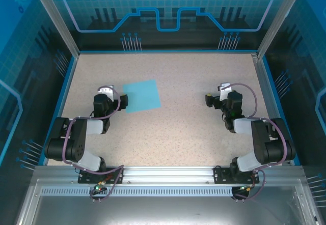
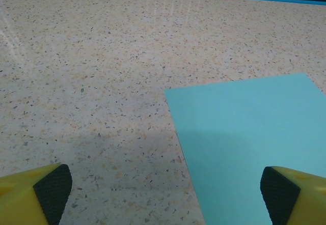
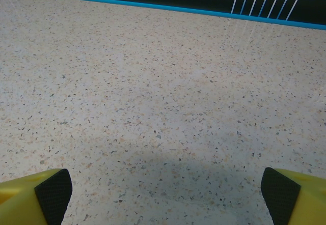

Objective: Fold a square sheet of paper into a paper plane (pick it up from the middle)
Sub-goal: Move the square sheet of paper to the center of the table.

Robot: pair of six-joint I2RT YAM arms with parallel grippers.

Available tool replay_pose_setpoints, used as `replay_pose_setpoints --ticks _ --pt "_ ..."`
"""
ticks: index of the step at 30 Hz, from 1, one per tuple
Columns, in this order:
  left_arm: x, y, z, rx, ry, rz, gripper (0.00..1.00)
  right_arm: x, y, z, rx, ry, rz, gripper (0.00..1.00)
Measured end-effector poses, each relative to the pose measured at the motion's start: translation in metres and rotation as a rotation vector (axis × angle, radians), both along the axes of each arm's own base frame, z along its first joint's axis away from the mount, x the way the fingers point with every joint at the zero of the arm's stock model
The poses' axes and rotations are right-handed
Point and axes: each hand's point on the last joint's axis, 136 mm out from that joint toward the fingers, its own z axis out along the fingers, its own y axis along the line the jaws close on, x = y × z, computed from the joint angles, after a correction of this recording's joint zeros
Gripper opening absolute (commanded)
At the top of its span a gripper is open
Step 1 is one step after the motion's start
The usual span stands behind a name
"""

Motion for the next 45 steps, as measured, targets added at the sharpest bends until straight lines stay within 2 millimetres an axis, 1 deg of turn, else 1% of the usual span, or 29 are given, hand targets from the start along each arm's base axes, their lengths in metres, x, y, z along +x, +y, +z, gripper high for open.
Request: replay_pose_setpoints --ticks 14,16,17,20,22,23,26,28,30,32,33,35,37,38,40,42,45 --pt "-0.001 0.001 0.000 0.002 0.003 0.006 0.99 -0.002 0.000 -0.001 -0.003 0.012 -0.001 0.99" --pt "-0.004 0.003 0.004 0.004 0.009 0.020 0.98 -0.006 -0.003 0.004 -0.013 0.025 -0.013 1.00" --pt "-0.005 0.005 0.008 0.004 0.008 0.029 0.98 -0.007 -0.004 0.010 -0.017 0.022 -0.019 0.99" --pt "-0.007 0.012 0.030 -0.002 0.009 0.077 0.99 -0.008 -0.002 0.043 -0.024 -0.008 -0.038 0.99" --pt "-0.006 0.020 0.056 -0.016 -0.007 0.136 0.99 -0.004 0.004 0.070 0.004 -0.008 -0.060 0.99" --pt "-0.007 0.024 0.068 -0.027 -0.018 0.163 0.99 -0.001 0.006 0.081 0.020 0.003 -0.072 0.99" --pt "-0.017 0.032 0.101 -0.081 -0.034 0.238 0.98 0.010 0.019 0.111 0.084 0.052 -0.106 1.00" --pt "-0.026 0.034 0.119 -0.127 -0.021 0.276 0.98 0.016 0.038 0.119 0.111 0.103 -0.110 1.00" --pt "-0.034 0.035 0.133 -0.176 0.000 0.309 0.99 0.019 0.065 0.113 0.110 0.169 -0.088 1.00" --pt "-0.041 0.035 0.142 -0.210 0.031 0.334 0.98 0.019 0.101 0.095 0.091 0.257 -0.046 0.99" --pt "-0.046 0.035 0.146 -0.224 0.049 0.345 0.99 0.018 0.123 0.083 0.076 0.307 -0.018 0.99" --pt "-0.053 0.034 0.150 -0.252 0.087 0.361 0.98 0.015 0.158 0.063 0.045 0.384 0.024 0.99" --pt "-0.060 0.030 0.148 -0.275 0.137 0.357 0.99 0.013 0.193 0.044 0.013 0.449 0.063 1.00" --pt "-0.063 0.028 0.146 -0.285 0.158 0.353 0.99 0.012 0.207 0.037 -0.002 0.473 0.077 0.99" --pt "-0.070 0.023 0.137 -0.298 0.210 0.337 0.98 0.012 0.241 0.024 -0.032 0.514 0.112 0.99" --pt "-0.076 0.019 0.130 -0.304 0.255 0.324 0.99 0.013 0.269 0.014 -0.055 0.540 0.133 0.99" --pt "-0.082 0.015 0.125 -0.310 0.287 0.307 0.98 0.015 0.301 0.000 -0.078 0.569 0.148 0.99"
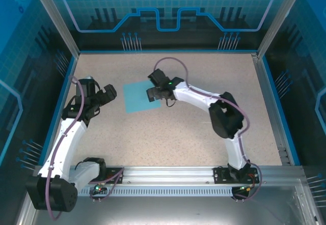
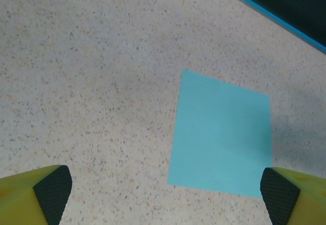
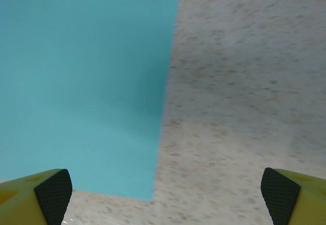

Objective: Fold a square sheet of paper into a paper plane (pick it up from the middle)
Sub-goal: Move the square sheet of paper to the center of the table.

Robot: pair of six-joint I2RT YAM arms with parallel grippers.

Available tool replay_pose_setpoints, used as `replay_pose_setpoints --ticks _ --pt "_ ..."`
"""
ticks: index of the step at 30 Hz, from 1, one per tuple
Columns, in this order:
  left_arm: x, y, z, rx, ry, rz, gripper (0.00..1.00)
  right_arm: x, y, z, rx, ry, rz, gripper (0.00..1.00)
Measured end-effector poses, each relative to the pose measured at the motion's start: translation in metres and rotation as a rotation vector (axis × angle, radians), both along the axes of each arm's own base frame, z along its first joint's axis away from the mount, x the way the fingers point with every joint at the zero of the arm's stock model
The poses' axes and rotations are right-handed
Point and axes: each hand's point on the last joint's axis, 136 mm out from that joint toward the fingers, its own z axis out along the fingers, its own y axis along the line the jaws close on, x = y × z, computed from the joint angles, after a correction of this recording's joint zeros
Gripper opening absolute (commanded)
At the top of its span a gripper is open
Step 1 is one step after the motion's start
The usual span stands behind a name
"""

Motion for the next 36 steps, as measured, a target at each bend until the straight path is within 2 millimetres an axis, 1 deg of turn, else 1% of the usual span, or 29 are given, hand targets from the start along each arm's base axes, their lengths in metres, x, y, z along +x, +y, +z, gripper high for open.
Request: replay_pose_setpoints --ticks 3,5,9,14,15,20,25,28,29,32,36 --pt "-0.003 -0.002 -0.001 -0.009 0.006 -0.010 0.99 0.002 0.019 -0.017 -0.026 0.033 0.002 0.99" --pt "-0.005 -0.004 -0.002 -0.015 0.008 -0.017 0.99 0.005 0.024 -0.028 -0.045 0.057 -0.006 0.99" --pt "-0.007 -0.005 -0.007 -0.017 0.023 -0.021 0.99 0.009 0.021 -0.048 -0.102 0.094 -0.028 0.99" --pt "-0.008 -0.005 -0.009 -0.017 0.028 -0.021 0.99 0.004 0.016 -0.067 -0.164 0.148 -0.031 0.99" --pt "-0.008 -0.005 -0.010 -0.017 0.030 -0.021 0.99 0.004 0.016 -0.069 -0.168 0.155 -0.030 0.99" --pt "-0.009 -0.005 -0.012 -0.017 0.033 -0.022 0.99 0.004 0.015 -0.068 -0.195 0.169 -0.026 1.00" --pt "-0.009 -0.005 -0.012 -0.016 0.033 -0.022 0.98 0.001 0.006 -0.071 -0.215 0.173 -0.031 1.00" --pt "-0.009 -0.005 -0.012 -0.017 0.033 -0.022 0.99 -0.009 -0.013 -0.071 -0.229 0.185 -0.041 0.99" --pt "-0.009 -0.005 -0.012 -0.017 0.034 -0.022 0.98 -0.015 -0.023 -0.072 -0.240 0.196 -0.045 0.99" --pt "-0.008 -0.005 -0.013 -0.020 0.037 -0.025 0.98 -0.035 -0.059 -0.071 -0.268 0.228 -0.066 0.99" --pt "-0.007 -0.007 -0.016 -0.027 0.048 -0.033 0.98 -0.072 -0.117 -0.072 -0.305 0.296 -0.115 0.99"
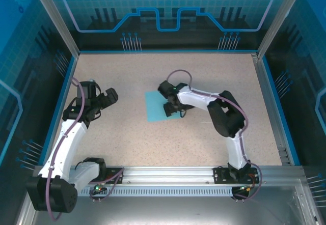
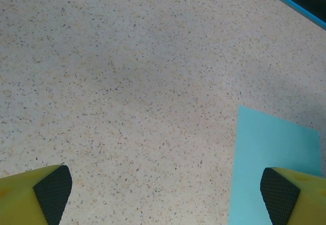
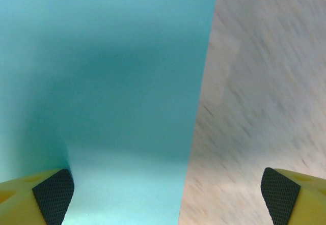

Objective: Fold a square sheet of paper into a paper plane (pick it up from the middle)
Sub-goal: Move the square sheet of paper to the center of the table.

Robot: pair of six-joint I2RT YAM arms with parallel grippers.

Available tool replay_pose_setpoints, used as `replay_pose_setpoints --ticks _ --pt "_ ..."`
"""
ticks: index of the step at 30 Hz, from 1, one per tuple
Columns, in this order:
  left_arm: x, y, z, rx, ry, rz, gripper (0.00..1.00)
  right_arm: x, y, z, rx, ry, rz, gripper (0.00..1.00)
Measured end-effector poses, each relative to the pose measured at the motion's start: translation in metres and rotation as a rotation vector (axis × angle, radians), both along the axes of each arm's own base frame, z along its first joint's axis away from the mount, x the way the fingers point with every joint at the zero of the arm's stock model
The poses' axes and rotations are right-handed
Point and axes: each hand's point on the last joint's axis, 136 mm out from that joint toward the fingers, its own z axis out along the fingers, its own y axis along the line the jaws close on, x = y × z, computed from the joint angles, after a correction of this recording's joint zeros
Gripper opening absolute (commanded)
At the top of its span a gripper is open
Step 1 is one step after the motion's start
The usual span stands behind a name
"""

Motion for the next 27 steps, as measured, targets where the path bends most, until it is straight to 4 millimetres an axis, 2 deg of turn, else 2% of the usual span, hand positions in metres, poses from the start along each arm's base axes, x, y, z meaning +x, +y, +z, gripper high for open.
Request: replay_pose_setpoints --ticks 3,5,10,12,14,19,21,23,27 --pt "0.001 -0.002 -0.003 -0.007 0.011 -0.007 0.99 -0.030 -0.036 -0.001 -0.011 0.043 -0.052 0.99" --pt "0.001 -0.003 -0.004 -0.012 0.015 -0.012 0.99 -0.046 -0.053 -0.001 -0.015 0.060 -0.085 0.99" --pt "0.002 -0.006 -0.007 -0.025 0.025 -0.023 0.99 -0.073 -0.076 0.006 -0.048 0.101 -0.125 0.99" --pt "0.002 -0.007 -0.008 -0.030 0.028 -0.028 0.98 -0.074 -0.070 0.013 -0.011 0.110 -0.125 0.99" --pt "0.002 -0.008 -0.008 -0.034 0.029 -0.033 0.99 -0.068 -0.055 0.023 0.063 0.103 -0.124 0.99" --pt "0.002 -0.009 -0.008 -0.039 0.029 -0.038 0.98 -0.026 -0.006 0.046 0.221 0.045 -0.166 0.99" --pt "0.002 -0.009 -0.008 -0.039 0.029 -0.038 0.98 -0.012 0.010 0.043 0.251 0.034 -0.189 0.99" --pt "0.002 -0.009 -0.008 -0.040 0.029 -0.038 0.99 -0.007 0.018 0.035 0.253 0.045 -0.208 0.99" --pt "0.002 -0.009 -0.008 -0.040 0.029 -0.038 0.98 -0.003 0.025 0.014 0.227 0.080 -0.239 0.99"
